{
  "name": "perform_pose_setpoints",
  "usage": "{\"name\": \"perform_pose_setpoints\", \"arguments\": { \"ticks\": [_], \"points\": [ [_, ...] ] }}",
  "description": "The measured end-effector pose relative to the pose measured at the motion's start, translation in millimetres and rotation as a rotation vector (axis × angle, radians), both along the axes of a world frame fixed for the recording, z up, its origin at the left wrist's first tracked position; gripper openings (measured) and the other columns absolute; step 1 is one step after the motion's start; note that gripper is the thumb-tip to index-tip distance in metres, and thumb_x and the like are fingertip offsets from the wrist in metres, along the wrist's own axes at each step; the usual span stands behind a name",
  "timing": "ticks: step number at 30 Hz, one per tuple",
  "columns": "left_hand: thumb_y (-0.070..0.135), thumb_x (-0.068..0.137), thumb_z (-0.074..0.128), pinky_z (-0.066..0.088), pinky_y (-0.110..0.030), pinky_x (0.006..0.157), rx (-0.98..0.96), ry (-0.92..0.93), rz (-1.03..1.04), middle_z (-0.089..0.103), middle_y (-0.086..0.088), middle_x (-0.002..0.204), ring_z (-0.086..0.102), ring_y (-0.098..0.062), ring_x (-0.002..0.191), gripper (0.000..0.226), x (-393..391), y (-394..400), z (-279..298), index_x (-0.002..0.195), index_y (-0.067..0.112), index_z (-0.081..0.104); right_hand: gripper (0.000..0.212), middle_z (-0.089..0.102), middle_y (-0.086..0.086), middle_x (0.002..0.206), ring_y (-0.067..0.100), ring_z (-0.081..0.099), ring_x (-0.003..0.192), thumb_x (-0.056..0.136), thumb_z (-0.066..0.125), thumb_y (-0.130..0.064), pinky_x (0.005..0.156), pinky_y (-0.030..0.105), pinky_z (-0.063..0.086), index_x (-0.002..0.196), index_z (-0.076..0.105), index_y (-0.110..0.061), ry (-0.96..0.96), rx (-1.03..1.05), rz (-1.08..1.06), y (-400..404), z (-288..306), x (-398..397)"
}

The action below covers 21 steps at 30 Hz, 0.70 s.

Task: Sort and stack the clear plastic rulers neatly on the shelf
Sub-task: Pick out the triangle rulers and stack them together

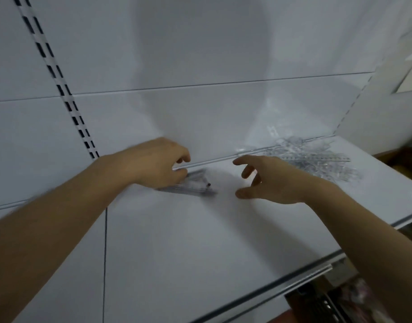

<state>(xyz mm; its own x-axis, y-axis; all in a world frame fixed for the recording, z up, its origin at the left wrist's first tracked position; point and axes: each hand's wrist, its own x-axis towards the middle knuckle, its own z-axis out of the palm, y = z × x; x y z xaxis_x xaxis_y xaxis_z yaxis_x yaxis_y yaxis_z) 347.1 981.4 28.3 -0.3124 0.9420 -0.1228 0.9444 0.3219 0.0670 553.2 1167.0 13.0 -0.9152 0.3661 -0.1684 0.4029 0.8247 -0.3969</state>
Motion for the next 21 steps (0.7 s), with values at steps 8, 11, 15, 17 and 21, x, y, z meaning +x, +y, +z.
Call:
{"name": "perform_pose_setpoints", "arguments": {
  "ticks": [8, 11, 15, 17, 21],
  "points": [
    [0.043, 0.101, 0.036, 0.046, -0.045, 0.100, -0.086, 0.137, -0.079, 0.055, -0.006, 0.132, 0.052, -0.027, 0.120, 0.044, 61.4, 92.3, -11.9, 0.134, 0.018, 0.051, 0.046, 0.061, -0.005, 0.120, 0.015, 0.057, 0.108, 0.094, 0.066, -0.040, 0.088, 0.024, 0.039, 0.137, 0.055, -0.028, 0.078, 0.246, -0.051, 81.3, 6.8, 68.4],
    [0.043, 0.101, 0.034, 0.046, -0.045, 0.098, -0.102, 0.204, -0.065, 0.053, -0.006, 0.132, 0.051, -0.026, 0.118, 0.045, 81.1, 121.4, -16.1, 0.134, 0.016, 0.049, 0.043, 0.061, -0.003, 0.130, 0.018, 0.055, 0.118, 0.098, 0.061, -0.038, 0.097, 0.028, 0.042, 0.139, 0.055, -0.027, 0.063, 0.321, -0.048, 117.1, -0.7, 87.2],
    [0.048, 0.104, 0.029, 0.035, -0.044, 0.109, -0.068, 0.237, -0.005, 0.043, -0.008, 0.145, 0.036, -0.025, 0.135, 0.052, 103.3, 152.9, -22.8, 0.141, 0.014, 0.044, 0.046, 0.051, -0.006, 0.147, 0.022, 0.043, 0.133, 0.100, 0.057, -0.030, 0.110, 0.044, 0.040, 0.145, 0.050, -0.031, 0.130, 0.370, -0.013, 161.0, -8.5, 95.2],
    [0.048, 0.105, 0.027, 0.026, -0.046, 0.117, -0.019, 0.218, 0.049, 0.030, -0.009, 0.157, 0.023, -0.026, 0.146, 0.057, 116.6, 167.1, -24.9, 0.148, 0.013, 0.037, 0.049, 0.048, -0.008, 0.150, 0.023, 0.041, 0.136, 0.099, 0.054, -0.026, 0.109, 0.051, 0.040, 0.146, 0.048, -0.034, 0.099, 0.363, 0.064, 177.8, -12.3, 89.7],
    [0.043, 0.104, 0.032, 0.026, -0.045, 0.117, 0.085, 0.142, 0.170, 0.033, -0.007, 0.157, 0.024, -0.024, 0.147, 0.053, 139.1, 182.1, -32.7, 0.148, 0.013, 0.036, 0.039, 0.062, -0.008, 0.135, 0.022, 0.056, 0.121, 0.098, 0.055, -0.018, 0.099, 0.046, 0.048, 0.134, 0.063, -0.031, 0.202, 0.391, 0.217, 201.8, -16.6, 74.1]
  ]
}}
